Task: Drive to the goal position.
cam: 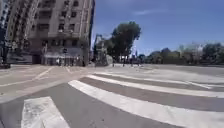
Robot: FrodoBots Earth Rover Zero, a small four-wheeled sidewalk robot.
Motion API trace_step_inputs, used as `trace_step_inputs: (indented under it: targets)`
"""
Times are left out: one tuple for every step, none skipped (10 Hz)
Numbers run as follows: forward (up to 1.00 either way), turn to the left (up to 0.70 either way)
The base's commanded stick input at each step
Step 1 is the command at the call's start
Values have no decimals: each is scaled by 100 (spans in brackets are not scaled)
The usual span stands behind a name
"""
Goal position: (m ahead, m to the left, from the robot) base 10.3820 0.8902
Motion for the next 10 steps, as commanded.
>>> trace_step_inputs:
  targets:
    - [70,14]
    - [70,14]
    - [70,8]
    - [70,0]
    - [70,0]
    - [70,0]
    - [70,0]
    - [70,0]
    - [70,0]
    - [70,0]
